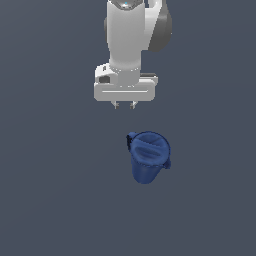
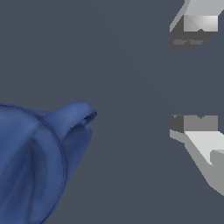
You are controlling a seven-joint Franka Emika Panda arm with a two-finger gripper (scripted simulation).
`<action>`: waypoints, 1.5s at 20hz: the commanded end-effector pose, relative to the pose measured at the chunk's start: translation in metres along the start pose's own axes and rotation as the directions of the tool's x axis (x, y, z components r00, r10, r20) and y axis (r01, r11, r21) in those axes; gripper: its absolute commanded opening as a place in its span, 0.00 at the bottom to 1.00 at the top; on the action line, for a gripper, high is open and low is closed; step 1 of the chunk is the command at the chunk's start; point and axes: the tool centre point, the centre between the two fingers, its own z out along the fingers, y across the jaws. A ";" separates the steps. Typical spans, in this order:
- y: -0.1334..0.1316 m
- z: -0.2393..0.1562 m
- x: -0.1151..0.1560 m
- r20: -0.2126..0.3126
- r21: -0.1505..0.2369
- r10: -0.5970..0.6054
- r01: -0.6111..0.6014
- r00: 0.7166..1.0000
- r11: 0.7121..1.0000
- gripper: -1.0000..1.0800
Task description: Pick up the object and move it to a goal position.
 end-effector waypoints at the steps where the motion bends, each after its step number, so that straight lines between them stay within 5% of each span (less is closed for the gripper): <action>1: 0.006 0.014 0.003 -0.001 -0.016 -0.015 0.015 1.000 1.000 0.62; 13: 0.027 0.100 0.015 -0.034 -0.045 -0.134 0.132 0.990 0.990 0.62; 22: 0.023 0.147 0.021 -0.122 0.003 -0.226 0.228 0.967 0.974 0.62; 30: 0.010 0.160 0.030 -0.264 0.068 -0.277 0.304 0.924 0.950 0.62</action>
